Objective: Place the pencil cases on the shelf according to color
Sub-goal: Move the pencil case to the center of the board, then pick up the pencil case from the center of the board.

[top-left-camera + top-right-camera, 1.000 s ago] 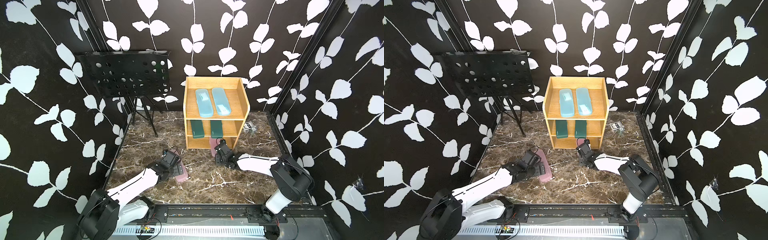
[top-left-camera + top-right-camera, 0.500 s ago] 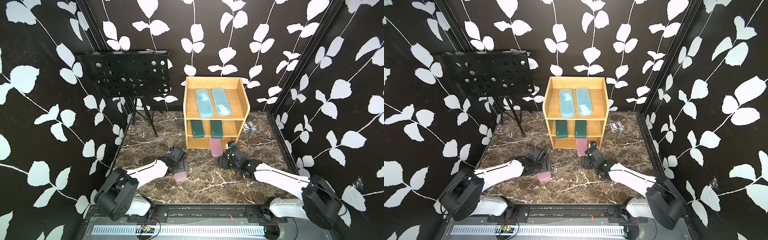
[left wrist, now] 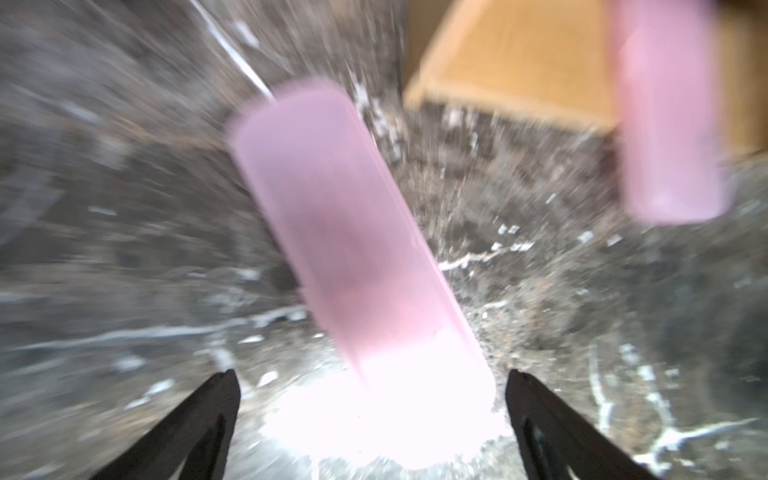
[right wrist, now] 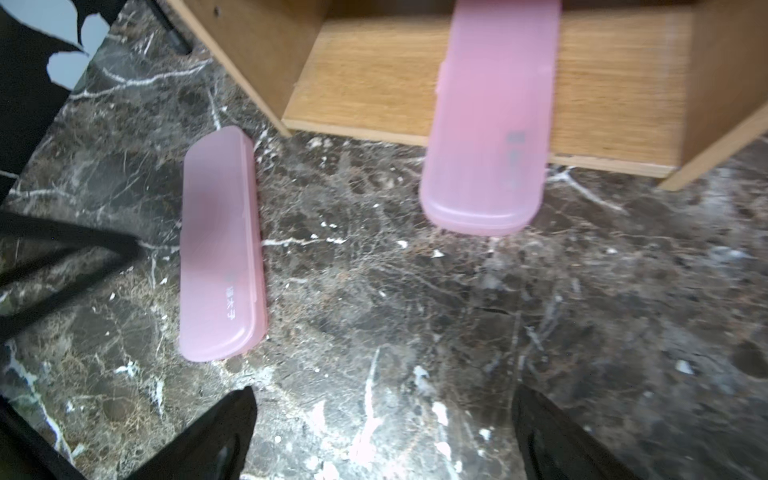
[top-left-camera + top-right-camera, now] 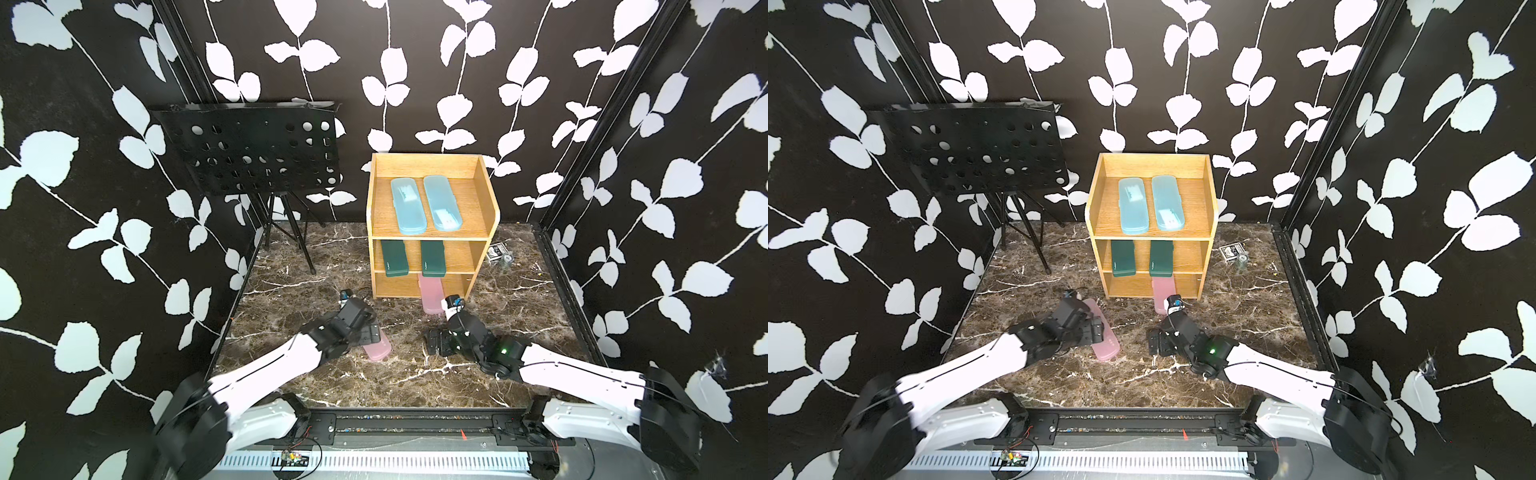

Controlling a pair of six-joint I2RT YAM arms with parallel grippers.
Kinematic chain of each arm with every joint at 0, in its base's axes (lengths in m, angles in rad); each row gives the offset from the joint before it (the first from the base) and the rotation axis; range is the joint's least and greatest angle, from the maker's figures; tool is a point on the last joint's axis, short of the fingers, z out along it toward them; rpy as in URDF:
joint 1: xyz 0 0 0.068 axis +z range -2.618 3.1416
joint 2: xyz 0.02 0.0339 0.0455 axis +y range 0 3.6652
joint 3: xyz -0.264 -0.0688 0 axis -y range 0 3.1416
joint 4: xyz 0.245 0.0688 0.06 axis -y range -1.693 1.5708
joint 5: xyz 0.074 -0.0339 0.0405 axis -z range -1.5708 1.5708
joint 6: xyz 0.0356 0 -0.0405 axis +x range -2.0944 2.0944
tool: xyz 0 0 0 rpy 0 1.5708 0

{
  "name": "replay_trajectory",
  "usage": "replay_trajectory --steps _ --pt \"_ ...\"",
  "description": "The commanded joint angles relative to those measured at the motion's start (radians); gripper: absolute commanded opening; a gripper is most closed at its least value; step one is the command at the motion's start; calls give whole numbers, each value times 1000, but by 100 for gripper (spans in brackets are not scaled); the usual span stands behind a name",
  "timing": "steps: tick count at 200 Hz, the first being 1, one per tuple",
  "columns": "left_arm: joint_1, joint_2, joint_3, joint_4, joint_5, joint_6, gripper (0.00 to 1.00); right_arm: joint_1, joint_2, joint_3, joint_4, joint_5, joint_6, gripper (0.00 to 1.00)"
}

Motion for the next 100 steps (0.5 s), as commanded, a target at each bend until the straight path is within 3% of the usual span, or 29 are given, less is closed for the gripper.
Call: replay_trajectory --steps 1,44,75,100 --pt "2 -121 -26 -220 -145 18 99 46 91 98 51 -10 -21 99" --pt "17 -241 -55 -366 -250 -18 99 128 350 318 -4 5 -53 99" --pt "59 -230 -101 -361 -250 -120 99 149 539 432 -17 5 -56 99" --pt "123 -233 -115 -338 -211 -98 99 187 620 527 -55 3 -75 99"
